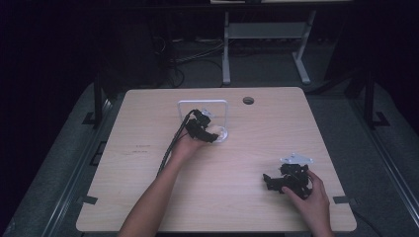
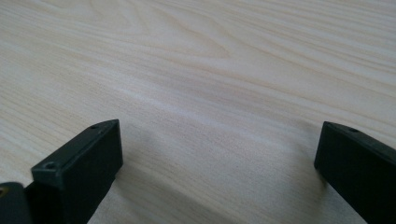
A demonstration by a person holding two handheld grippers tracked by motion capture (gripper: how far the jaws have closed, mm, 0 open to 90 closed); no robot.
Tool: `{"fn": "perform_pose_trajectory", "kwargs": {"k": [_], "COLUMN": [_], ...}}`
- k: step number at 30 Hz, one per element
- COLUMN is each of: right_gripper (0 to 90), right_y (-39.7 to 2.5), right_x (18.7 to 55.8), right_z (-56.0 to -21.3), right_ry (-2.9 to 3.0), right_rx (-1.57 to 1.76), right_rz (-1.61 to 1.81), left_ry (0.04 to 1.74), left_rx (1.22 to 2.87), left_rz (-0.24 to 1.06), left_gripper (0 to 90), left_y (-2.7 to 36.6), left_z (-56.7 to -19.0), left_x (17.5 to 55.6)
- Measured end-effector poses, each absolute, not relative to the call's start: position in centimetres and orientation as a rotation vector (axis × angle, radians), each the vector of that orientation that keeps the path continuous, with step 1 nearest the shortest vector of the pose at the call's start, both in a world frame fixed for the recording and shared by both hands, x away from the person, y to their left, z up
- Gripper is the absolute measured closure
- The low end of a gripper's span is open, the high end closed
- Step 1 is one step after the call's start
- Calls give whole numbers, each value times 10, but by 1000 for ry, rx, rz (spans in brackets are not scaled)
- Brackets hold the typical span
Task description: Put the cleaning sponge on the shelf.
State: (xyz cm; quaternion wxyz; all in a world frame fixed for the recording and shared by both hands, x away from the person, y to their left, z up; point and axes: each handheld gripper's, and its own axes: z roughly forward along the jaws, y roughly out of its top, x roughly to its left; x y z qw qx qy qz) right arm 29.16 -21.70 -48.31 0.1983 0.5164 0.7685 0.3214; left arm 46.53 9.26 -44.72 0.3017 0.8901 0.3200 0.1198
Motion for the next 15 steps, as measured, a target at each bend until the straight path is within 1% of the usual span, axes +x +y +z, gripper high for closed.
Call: {"fn": "perform_pose_trajectory", "kwargs": {"k": [8,12,15], "right_gripper": [5,5,5], "right_y": [-217,-217,-217], "right_x": [292,292,292], "right_z": [-483,-483,-483], "right_ry": [2151,2151,2151], "right_rx": [1446,1446,1446], "right_rz": [899,899,899], "left_ry": [855,873,862], "left_rx": [2317,2289,2273], "left_rz": [333,334,336], "left_gripper": [380,417,472], "left_y": [95,99,104], "left_z": [-433,-423,-415], "left_x": [457,450,445]}}
